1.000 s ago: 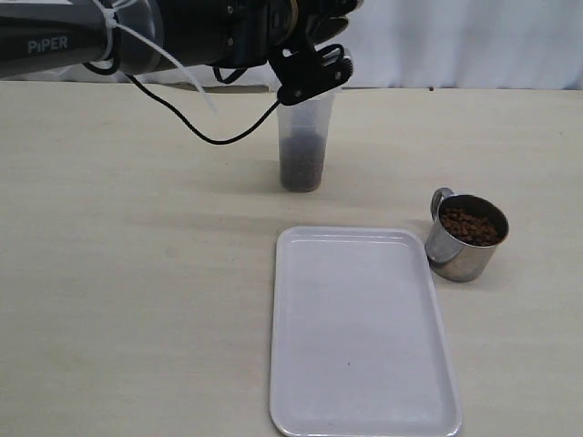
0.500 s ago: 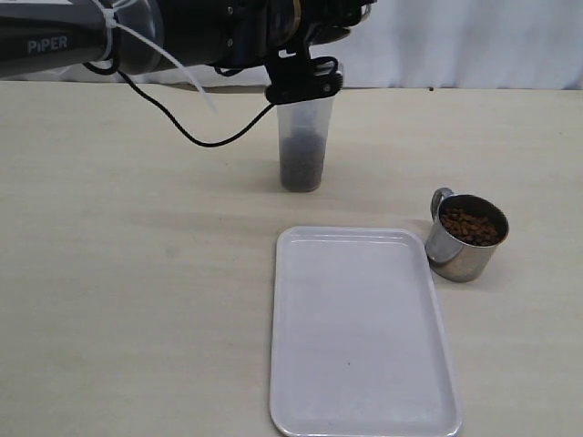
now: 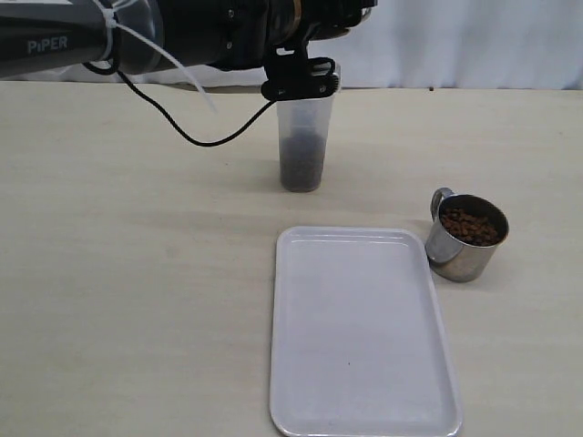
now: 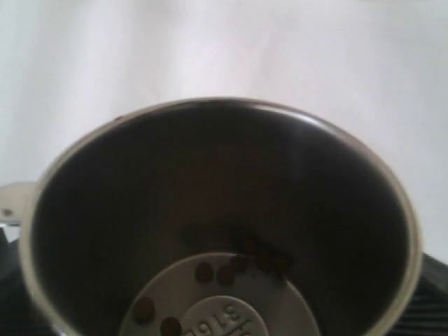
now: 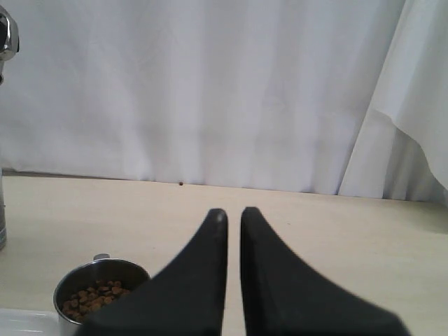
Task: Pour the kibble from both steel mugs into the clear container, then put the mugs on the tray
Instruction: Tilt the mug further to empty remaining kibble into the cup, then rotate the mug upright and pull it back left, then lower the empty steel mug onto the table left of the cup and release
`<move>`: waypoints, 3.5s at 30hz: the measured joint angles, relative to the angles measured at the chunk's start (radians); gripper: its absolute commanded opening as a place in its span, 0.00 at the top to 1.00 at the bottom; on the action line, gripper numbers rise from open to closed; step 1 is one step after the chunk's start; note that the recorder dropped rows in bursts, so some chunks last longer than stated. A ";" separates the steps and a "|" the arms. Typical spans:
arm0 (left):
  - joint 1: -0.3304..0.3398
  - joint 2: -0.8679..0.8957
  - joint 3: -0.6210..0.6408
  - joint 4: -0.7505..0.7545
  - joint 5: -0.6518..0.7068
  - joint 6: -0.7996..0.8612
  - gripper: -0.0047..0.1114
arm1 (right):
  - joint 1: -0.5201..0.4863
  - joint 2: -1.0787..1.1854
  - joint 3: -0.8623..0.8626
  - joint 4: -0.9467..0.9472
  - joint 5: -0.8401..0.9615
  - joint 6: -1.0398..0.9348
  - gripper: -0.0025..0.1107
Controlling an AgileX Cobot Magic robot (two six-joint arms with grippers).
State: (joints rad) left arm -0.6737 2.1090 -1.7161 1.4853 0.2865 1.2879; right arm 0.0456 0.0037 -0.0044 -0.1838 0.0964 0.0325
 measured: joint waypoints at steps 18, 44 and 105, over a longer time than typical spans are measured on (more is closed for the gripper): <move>0.000 0.000 0.000 0.003 0.071 -0.210 0.96 | 0.000 0.000 0.000 0.000 0.000 0.000 0.93; 0.376 -0.215 0.107 -1.747 0.229 -0.498 0.96 | 0.000 0.000 0.000 0.000 0.000 0.000 0.93; 0.359 -0.019 1.042 -1.061 -1.141 -1.391 0.96 | 0.000 0.000 0.000 0.000 0.000 0.000 0.93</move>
State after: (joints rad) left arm -0.3144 2.0903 -0.6743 0.4245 -0.8541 -0.1027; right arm 0.0456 0.0037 -0.0044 -0.1838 0.0964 0.0325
